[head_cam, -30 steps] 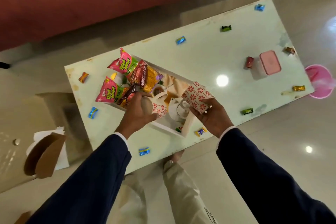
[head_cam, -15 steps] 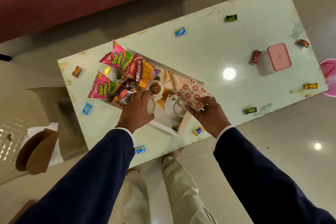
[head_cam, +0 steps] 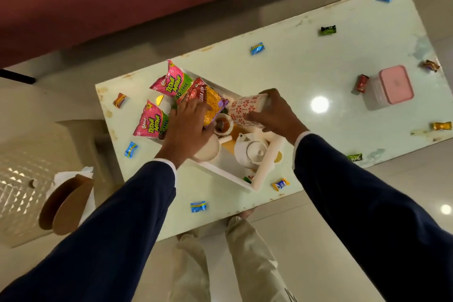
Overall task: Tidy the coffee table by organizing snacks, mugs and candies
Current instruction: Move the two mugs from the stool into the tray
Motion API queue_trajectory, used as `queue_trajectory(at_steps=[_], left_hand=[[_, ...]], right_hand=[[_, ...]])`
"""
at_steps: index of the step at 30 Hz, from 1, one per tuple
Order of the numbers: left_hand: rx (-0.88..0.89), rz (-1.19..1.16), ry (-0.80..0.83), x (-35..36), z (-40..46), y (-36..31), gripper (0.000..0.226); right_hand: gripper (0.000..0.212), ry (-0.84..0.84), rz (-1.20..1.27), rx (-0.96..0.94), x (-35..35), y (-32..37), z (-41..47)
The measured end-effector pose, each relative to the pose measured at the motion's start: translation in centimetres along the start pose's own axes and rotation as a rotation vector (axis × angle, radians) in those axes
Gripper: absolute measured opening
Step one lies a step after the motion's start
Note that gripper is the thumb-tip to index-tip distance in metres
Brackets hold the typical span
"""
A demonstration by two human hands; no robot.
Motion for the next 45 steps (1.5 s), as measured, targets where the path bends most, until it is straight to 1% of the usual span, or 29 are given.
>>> queue_trajectory(at_steps=[2, 5, 7, 10, 13, 15, 18, 21, 25, 28, 31, 32, 34, 35, 36, 37, 38, 39, 41, 43, 45], left_hand=[[-0.128, 0.001, -0.058, -1.3, 1.9, 0.9, 0.037], [-0.29, 0.091, -0.046, -2.3, 3.8, 2.5, 0.042], [-0.314, 0.151, -0.028, -2.2, 4.4, 3.2, 0.044], [-0.329, 0.155, -0.035, -1.7, 4.8, 3.6, 0.047], [-0.371, 0.124, -0.054, -1.1, 5.1, 3.8, 0.049], [-0.384, 0.08, -0.061, -0.6, 5.3, 3.9, 0.045], [-0.417, -0.106, -0.137, -0.4, 5.4, 4.2, 0.034], [-0.416, -0.256, -0.193, -0.8, 4.9, 4.7, 0.037], [-0.364, -0.3, -0.229, -1.4, 3.5, 5.2, 0.039], [-0.341, -0.301, -0.254, -1.4, 2.2, 5.6, 0.037], [-0.35, -0.373, -0.253, -1.4, 1.3, 6.0, 0.034], [-0.354, -0.421, -0.253, -1.5, 1.1, 6.0, 0.035], [-0.339, -0.52, -0.264, -1.7, 0.5, 6.0, 0.04], [-0.33, -0.557, -0.264, -1.8, 0.1, 5.9, 0.045], [-0.324, -0.57, -0.248, -1.8, -0.5, 5.8, 0.051], [-0.32, -0.549, -0.211, -1.7, -1.2, 5.7, 0.058], [-0.318, -0.494, -0.163, -1.4, -2.0, 5.6, 0.065], [-0.323, -0.428, -0.115, -1.0, -2.8, 5.6, 0.071], [-0.378, -0.377, -0.05, -0.2, -4.2, 5.7, 0.077], [-0.492, -0.481, -0.045, 0.3, -5.0, 6.1, 0.07], [-0.546, -0.56, -0.076, 0.3, -5.5, 6.7, 0.057]], right_hand=[[0.083, 0.016, -0.328, -0.073, 0.1, 1.8, 1.4], [0.087, 0.007, -0.672, -0.136, 1.5, 4.0, 2.5], [0.089, -0.011, -0.8, -0.172, 2.7, 5.0, 3.0], [0.091, -0.05, -0.878, -0.193, 4.3, 5.5, 3.5], [0.09, -0.092, -0.883, -0.195, 5.3, 5.7, 3.8], [0.09, -0.12, -0.863, -0.202, 5.7, 5.5, 3.7], [0.093, -0.134, -0.85, -0.207, 6.2, 5.2, 3.5], [0.092, -0.15, -0.845, -0.222, 6.5, 5.2, 3.5], [0.091, -0.148, -0.831, -0.261, 6.7, 6.3, 3.7], [0.093, -0.13, -0.826, -0.296, 6.9, 7.1, 3.7], [0.095, -0.105, -0.736, -0.273, 6.5, 7.4, 3.2], [0.093, -0.129, -0.703, -0.245, 6.1, 7.3, 2.6], [0.078, -0.284, -0.724, -0.231, 5.2, 6.3, 0.9], [0.068, -0.379, -0.734, -0.256, 5.0, 5.7, -0.4], [0.06, -0.44, -0.704, -0.306, 5.0, 4.9, -1.8], [0.055, -0.433, -0.652, -0.373, 5.3, 4.2, -3.2], [0.055, -0.362, -0.601, -0.436, 5.9, 3.5, -4.6], [0.061, -0.25, -0.586, -0.475, 6.8, 2.8, -5.8], [0.084, -0.049, -0.646, -0.474, 9.0, 1.9, -7.3], [0.101, 0.019, -0.697, -0.437, 10.9, 1.5, -7.5], [0.105, -0.004, -0.715, -0.42, 12.0, 1.9, -6.9]])
Point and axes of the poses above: each hand's wrist, its own z-axis towards the middle knuckle, its own x-axis out of the palm, y = z × x, the point moved 1 cm from there along z, towards the middle knuckle, and after that the axes turned 14 degrees about -z, right-handed, at the moved point
